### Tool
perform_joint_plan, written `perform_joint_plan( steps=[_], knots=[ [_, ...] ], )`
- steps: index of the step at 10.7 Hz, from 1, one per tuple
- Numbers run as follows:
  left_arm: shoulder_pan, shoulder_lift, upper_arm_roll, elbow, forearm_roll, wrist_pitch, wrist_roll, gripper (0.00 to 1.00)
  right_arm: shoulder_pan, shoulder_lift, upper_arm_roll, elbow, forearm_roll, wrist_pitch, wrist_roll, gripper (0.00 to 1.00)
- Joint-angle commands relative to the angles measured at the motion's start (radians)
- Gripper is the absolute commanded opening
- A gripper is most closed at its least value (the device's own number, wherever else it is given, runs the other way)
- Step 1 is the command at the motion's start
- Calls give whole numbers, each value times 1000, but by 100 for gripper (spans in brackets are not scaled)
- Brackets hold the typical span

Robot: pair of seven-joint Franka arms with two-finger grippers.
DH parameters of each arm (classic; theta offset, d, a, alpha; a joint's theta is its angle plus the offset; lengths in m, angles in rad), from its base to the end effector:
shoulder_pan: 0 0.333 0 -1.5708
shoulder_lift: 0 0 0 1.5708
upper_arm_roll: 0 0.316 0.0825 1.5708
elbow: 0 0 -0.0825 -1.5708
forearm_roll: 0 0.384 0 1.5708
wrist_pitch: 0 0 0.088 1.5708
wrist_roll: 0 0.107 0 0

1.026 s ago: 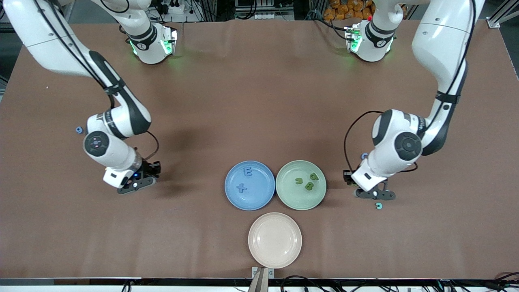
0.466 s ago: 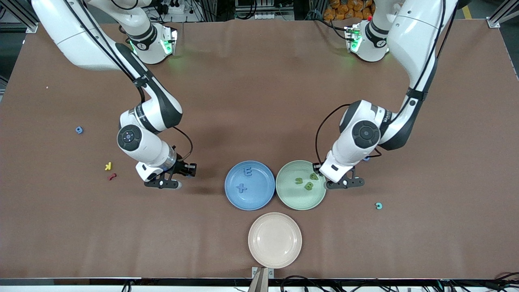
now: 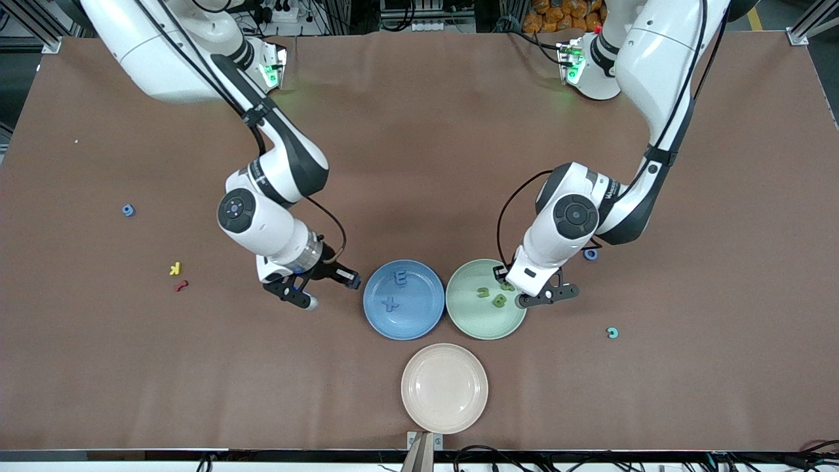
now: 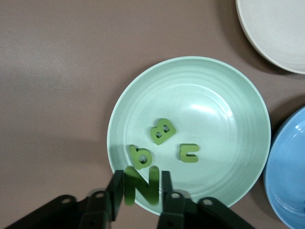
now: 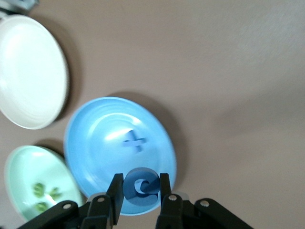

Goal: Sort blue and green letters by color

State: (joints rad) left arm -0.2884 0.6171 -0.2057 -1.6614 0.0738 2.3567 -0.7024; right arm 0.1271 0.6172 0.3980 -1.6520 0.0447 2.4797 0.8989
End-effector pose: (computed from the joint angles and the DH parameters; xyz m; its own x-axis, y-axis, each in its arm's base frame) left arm 0.6182 -0.3120 0.2636 0.9791 0.2010 0.0305 0.1967 -0.9746 0.1067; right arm 0.6315 0.3190 0.3005 0.8801 -0.4711 -0.0585 -0.4611 -0.8189 -0.3417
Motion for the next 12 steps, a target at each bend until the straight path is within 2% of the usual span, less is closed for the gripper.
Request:
perform_joint_plan(
  steps=[1, 2, 3, 4, 7, 9, 10, 12],
  knots=[
    [-3, 10, 9, 28, -6, -13, 69, 100, 48, 104, -4, 164, 24, 10, 258, 1],
    [3, 10, 9, 28, -5, -13, 78, 100, 63, 124, -4, 193, 23, 27, 338, 23],
    [8, 9, 9, 28, 0, -13, 83, 100, 65, 136, -4, 211, 23, 30, 394, 69],
    [12, 6, 9, 26, 15, -13, 107, 100, 66, 138, -4, 213, 21, 30, 408, 100],
    [75, 0, 9, 19, 18, -14, 240, 100, 91, 138, -10, 207, -29, 27, 376, 100],
    [126, -2, 11, 12, 18, -14, 348, 100, 79, 135, -10, 189, -106, 7, 327, 100],
    [155, -2, 11, 11, 20, -14, 397, 100, 59, 130, -10, 186, -146, -43, 278, 100],
    [199, -6, 11, 11, 21, -39, 473, 100, -3, 119, -8, 187, -163, -201, 50, 100]
  ],
)
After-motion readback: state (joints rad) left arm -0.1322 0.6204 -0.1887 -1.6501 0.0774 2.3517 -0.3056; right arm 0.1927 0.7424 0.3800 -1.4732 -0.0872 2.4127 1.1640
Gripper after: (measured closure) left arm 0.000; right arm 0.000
